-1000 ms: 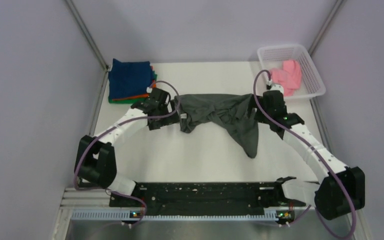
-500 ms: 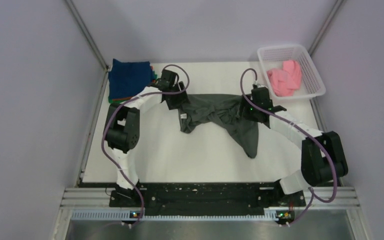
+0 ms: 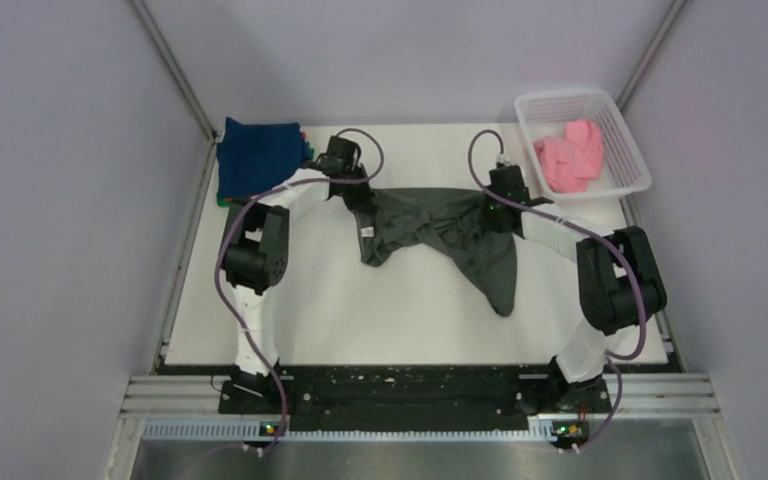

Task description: Fold and stack the t-shirts

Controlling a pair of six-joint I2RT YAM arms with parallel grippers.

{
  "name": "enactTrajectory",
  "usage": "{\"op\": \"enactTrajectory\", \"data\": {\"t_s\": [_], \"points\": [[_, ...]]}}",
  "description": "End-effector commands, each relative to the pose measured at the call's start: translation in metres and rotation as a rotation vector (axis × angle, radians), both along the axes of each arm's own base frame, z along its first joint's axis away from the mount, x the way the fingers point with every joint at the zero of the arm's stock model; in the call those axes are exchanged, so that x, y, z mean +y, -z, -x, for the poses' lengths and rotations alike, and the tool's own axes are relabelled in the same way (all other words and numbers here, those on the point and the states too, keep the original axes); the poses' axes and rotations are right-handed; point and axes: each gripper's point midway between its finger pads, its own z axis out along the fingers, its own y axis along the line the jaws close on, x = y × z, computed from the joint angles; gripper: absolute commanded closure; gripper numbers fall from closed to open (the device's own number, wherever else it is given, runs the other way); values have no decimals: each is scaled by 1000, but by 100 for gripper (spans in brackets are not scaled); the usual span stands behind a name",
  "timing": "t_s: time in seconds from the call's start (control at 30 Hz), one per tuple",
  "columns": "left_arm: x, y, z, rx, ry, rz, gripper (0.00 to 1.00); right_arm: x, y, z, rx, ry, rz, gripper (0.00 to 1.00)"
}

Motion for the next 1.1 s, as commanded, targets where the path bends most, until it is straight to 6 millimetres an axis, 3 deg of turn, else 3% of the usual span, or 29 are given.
{"op": "enactTrajectory", "data": {"t_s": [0.0, 0.1, 0.2, 0.37, 0.53, 0.67, 0.73, 0.83, 0.9, 1.0, 1.07], "points": [[-2, -72, -14, -168, 15, 61, 100, -3, -38, -31, -118, 52, 23, 100], [3, -110, -8, -239, 9, 80, 100, -7, -56, -28, -142, 53, 33, 100], [13, -156, 6, -328, 0, 96, 100, -11, -99, -13, -218, 24, 23, 100], [31, -241, 41, -517, -22, 125, 100, -24, -191, 21, -390, 20, -6, 100], [49, -331, 93, -722, -30, 181, 100, -15, -284, 64, -553, -80, -127, 100], [69, -388, 141, -887, -46, 207, 100, -10, -350, 107, -678, -176, -211, 100], [83, -413, 164, -969, -77, 203, 100, -7, -373, 125, -730, -224, -247, 100], [104, -438, 187, -1059, -142, 177, 100, -7, -398, 143, -785, -252, -267, 100], [115, -445, 193, -1083, -180, 152, 100, -9, -405, 143, -795, -256, -254, 100], [119, -443, 181, -1064, -210, 106, 100, -10, -400, 128, -774, -242, -214, 100], [124, -434, 159, -1031, -256, 52, 100, -14, -391, 108, -750, -193, -175, 100]]}}
